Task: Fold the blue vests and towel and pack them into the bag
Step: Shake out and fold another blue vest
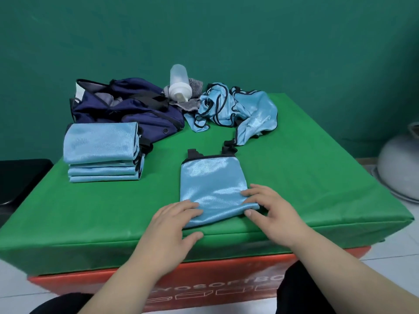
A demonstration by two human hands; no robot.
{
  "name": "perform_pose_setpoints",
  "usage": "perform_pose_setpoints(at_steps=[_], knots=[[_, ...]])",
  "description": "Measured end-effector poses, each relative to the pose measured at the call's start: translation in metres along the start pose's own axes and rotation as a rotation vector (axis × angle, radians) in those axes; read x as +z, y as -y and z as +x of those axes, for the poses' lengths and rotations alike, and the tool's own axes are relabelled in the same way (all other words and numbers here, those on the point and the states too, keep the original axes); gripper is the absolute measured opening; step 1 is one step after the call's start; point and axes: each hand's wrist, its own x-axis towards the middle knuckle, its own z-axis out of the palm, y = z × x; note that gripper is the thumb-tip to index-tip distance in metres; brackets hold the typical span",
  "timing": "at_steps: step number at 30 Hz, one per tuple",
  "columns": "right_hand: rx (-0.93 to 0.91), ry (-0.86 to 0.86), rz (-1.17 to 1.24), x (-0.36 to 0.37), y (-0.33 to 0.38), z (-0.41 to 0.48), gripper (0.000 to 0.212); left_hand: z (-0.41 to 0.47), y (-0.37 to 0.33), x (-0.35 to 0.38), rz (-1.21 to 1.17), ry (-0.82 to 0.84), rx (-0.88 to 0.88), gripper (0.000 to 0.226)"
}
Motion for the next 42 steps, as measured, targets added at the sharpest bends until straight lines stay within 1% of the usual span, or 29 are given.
perform_pose_setpoints(at_steps=[2,5,9,12,13,17,19,21,24,25,27,31,33,35,36,37,39,40,42], knots=[[0.027,-0.022,0.025,0.000,0.001,0.000,0.013,0.002,-0.001,-0.001,-0.002,0.011,-0.014,0.050],[0.060,-0.081,0.102,0.001,0.003,-0.002,0.012,0.002,-0.003,-0.001,-0.018,-0.026,-0.021,0.040],[0.102,-0.140,0.175,-0.001,0.010,-0.008,0.025,0.001,-0.011,-0.009,-0.104,-0.112,-0.096,0.031],[0.130,-0.207,0.198,-0.001,0.017,-0.013,0.035,0.000,-0.022,-0.016,-0.257,-0.199,-0.166,0.039],[0.134,-0.231,0.194,-0.002,0.021,-0.012,0.035,0.002,-0.026,-0.018,-0.300,-0.227,-0.190,0.042],[0.176,-0.333,0.123,-0.007,0.034,0.009,0.015,0.025,-0.032,-0.025,-0.441,-0.331,-0.255,0.059],[0.226,-0.375,0.126,-0.008,0.035,0.028,0.010,0.044,-0.028,-0.027,-0.453,-0.352,-0.284,0.062],[0.291,-0.375,0.111,-0.007,0.033,0.046,0.003,0.062,-0.023,-0.027,-0.423,-0.332,-0.333,0.061],[0.335,-0.334,0.033,-0.002,0.028,0.066,0.026,0.074,-0.012,-0.021,-0.365,-0.279,-0.398,0.061],[0.341,-0.318,0.004,0.000,0.026,0.070,0.030,0.075,-0.007,-0.018,-0.361,-0.270,-0.417,0.061],[0.349,-0.303,-0.047,0.004,0.022,0.074,0.032,0.078,-0.002,-0.013,-0.335,-0.254,-0.427,0.061],[0.373,-0.297,-0.064,0.005,0.019,0.082,0.024,0.083,0.002,-0.014,-0.251,-0.247,-0.410,0.054],[0.390,-0.260,-0.077,0.005,0.020,0.085,0.021,0.083,0.006,-0.013,-0.154,-0.280,-0.383,0.049],[0.414,-0.231,-0.086,0.005,0.020,0.089,0.019,0.082,0.007,-0.013,-0.044,-0.373,-0.269,0.038],[0.426,-0.222,-0.093,0.005,0.020,0.090,0.019,0.082,0.004,-0.013,0.002,-0.408,-0.178,0.032],[0.435,-0.221,-0.104,0.005,0.020,0.090,0.019,0.083,0.001,-0.012,0.039,-0.410,-0.078,0.030],[0.401,-0.251,-0.163,0.004,0.020,0.090,0.023,0.086,-0.002,-0.004,0.118,-0.308,0.097,0.034],[0.353,-0.276,-0.208,0.003,0.021,0.088,0.026,0.087,-0.003,0.001,0.178,-0.235,0.138,0.038],[0.194,-0.285,-0.303,0.003,0.028,0.082,0.032,0.089,-0.002,0.009,0.283,-0.120,0.138,0.042]])
